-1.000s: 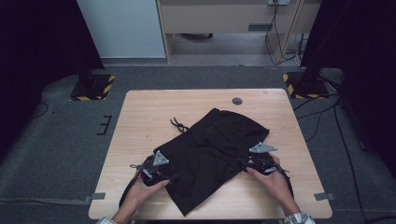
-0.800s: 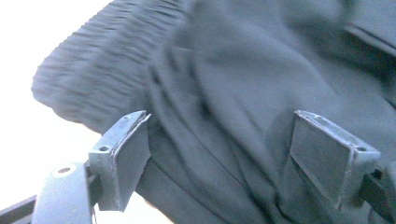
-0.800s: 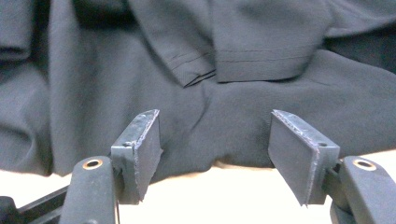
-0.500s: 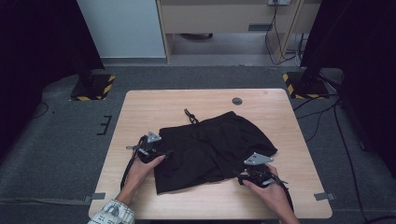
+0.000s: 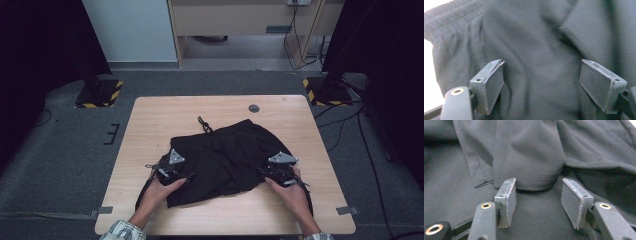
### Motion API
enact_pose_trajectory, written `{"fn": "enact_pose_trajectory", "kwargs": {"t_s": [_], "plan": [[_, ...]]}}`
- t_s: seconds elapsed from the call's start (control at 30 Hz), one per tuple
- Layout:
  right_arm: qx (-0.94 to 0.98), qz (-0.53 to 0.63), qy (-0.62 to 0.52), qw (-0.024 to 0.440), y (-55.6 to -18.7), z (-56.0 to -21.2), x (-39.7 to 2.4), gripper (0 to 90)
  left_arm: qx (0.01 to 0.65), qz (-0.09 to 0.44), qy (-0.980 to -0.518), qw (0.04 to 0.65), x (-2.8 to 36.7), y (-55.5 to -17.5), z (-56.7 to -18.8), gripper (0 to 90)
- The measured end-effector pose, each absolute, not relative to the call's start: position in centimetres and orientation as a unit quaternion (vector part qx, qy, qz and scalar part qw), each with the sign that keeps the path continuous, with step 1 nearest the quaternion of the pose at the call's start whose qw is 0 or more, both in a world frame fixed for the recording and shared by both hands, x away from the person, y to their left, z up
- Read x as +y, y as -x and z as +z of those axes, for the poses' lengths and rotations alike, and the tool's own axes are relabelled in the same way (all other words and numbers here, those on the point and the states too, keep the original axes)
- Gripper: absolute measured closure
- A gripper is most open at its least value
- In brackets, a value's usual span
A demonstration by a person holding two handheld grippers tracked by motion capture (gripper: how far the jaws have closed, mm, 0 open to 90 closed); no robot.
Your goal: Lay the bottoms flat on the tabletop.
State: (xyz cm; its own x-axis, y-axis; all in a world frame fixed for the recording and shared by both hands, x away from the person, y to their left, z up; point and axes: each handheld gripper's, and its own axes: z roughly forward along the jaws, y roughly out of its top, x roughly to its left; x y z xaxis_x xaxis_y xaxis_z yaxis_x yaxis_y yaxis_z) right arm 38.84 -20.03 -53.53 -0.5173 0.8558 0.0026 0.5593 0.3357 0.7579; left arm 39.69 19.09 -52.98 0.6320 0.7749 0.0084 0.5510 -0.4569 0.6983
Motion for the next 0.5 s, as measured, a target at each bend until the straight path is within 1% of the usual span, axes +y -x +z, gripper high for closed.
{"fn": "enact_pose_trajectory", "kwargs": {"t_s": [0.13, 0.23, 0.27, 0.3, 0.37, 0.4, 0.43, 0.47, 0.5], "plan": [[0.796, 0.369, -0.439, 0.195, -37.5, -53.5, -19.9, 46.1, 0.4, 0.173, -0.832, 0.343, 19.8, -40.1, -53.1, 17.7], [0.804, 0.366, -0.43, 0.186, -35.7, -53.4, -19.3, 46.1, 0.401, 0.176, -0.829, 0.347, 20.2, -40.4, -53.3, 17.3], [0.815, 0.363, -0.417, 0.174, -34.2, -53.2, -19.1, 45.4, 0.405, 0.173, -0.828, 0.347, 20.4, -40.5, -53.3, 15.6], [0.815, 0.363, -0.417, 0.174, -34.2, -53.2, -19.1, 45.4, 0.408, 0.168, -0.826, 0.351, 20.6, -40.7, -53.4, 15.6], [0.826, 0.355, -0.408, 0.159, -33.1, -52.8, -19.0, 43.3, 0.41, 0.172, -0.823, 0.354, 20.8, -40.9, -53.5, 15.4], [0.828, 0.357, -0.406, 0.149, -32.7, -52.3, -19.2, 39.4, 0.412, 0.172, -0.823, 0.353, 20.9, -40.9, -53.4, 15.3], [0.828, 0.357, -0.406, 0.149, -32.7, -52.3, -19.2, 39.4, 0.412, 0.173, -0.823, 0.352, 21.0, -41.0, -53.4, 15.3], [0.811, 0.386, -0.404, 0.169, -33.0, -51.1, -19.7, 38.4, 0.412, 0.174, -0.824, 0.349, 21.0, -41.0, -53.3, 15.6], [0.811, 0.386, -0.404, 0.169, -33.0, -51.1, -19.7, 38.4, 0.412, 0.177, -0.826, 0.343, 21.0, -41.0, -53.1, 15.6]]}}
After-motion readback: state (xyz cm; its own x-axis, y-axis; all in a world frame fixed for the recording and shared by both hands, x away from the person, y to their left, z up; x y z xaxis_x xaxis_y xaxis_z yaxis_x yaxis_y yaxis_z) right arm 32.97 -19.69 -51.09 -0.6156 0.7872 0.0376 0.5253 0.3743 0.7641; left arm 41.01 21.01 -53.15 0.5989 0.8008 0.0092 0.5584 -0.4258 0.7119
